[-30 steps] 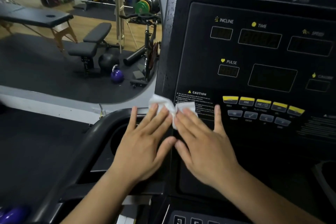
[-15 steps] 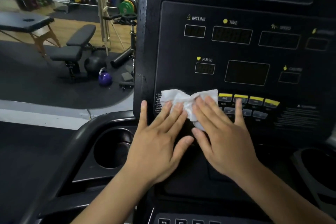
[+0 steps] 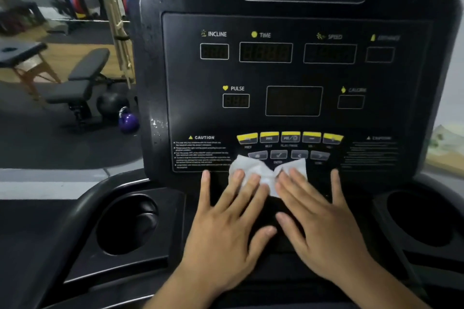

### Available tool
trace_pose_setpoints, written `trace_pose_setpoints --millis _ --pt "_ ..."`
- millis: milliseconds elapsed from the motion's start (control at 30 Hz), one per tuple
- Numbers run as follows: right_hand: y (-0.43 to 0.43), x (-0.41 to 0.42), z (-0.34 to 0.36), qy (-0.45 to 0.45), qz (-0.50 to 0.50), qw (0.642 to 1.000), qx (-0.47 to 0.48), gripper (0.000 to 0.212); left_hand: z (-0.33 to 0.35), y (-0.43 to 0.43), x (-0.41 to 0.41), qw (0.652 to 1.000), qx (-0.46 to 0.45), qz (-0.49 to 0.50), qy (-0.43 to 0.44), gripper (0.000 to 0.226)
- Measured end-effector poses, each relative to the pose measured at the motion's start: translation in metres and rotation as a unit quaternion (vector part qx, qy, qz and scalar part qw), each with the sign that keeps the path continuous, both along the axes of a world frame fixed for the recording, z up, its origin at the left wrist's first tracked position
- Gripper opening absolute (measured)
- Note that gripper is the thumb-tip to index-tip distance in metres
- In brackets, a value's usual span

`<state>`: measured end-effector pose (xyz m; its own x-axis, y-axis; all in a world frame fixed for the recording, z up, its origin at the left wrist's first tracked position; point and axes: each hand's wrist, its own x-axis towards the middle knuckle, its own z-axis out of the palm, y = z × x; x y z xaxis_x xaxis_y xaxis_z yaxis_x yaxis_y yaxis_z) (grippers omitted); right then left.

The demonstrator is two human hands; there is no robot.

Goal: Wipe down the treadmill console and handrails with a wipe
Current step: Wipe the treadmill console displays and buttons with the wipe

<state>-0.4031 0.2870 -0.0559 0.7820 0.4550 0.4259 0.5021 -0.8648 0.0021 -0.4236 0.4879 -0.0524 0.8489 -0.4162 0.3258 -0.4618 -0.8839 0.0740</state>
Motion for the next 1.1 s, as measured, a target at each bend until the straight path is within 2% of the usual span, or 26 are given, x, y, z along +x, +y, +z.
trace_pose_setpoints --millis 133,333,467,667,833,1033,1100 --pt "-0.014 0.021 0.025 -0.014 -0.041 0.999 0.027 0.049 0.017 -0.021 0.022 0.998 0.033 0.022 -0.044 0.063" --pt "-0.036 -0.004 0.001 0.018 -0.04 0.999 0.023 0.051 0.0 -0.048 0.016 0.999 0.049 -0.011 -0.015 0.063" --pt "-0.051 0.019 0.022 0.01 -0.078 0.996 0.038 0.05 0.02 -0.068 0.04 0.995 0.083 -0.028 -0.04 0.066" --pt "-0.069 -0.003 -0.003 0.022 -0.093 0.993 0.067 0.051 0.006 -0.089 0.025 0.994 0.083 -0.074 0.013 0.068" --pt "-0.089 0.018 0.018 0.014 -0.131 0.987 0.089 0.049 0.029 -0.114 0.052 0.988 0.122 -0.088 -0.034 0.065" --pt "-0.108 0.001 0.001 0.024 -0.157 0.983 0.097 0.052 0.019 -0.139 0.04 0.988 0.096 -0.117 0.012 0.064" --pt "-0.117 0.003 0.004 0.023 -0.159 0.983 0.093 0.051 0.024 -0.146 0.045 0.986 0.106 -0.126 -0.001 0.063"
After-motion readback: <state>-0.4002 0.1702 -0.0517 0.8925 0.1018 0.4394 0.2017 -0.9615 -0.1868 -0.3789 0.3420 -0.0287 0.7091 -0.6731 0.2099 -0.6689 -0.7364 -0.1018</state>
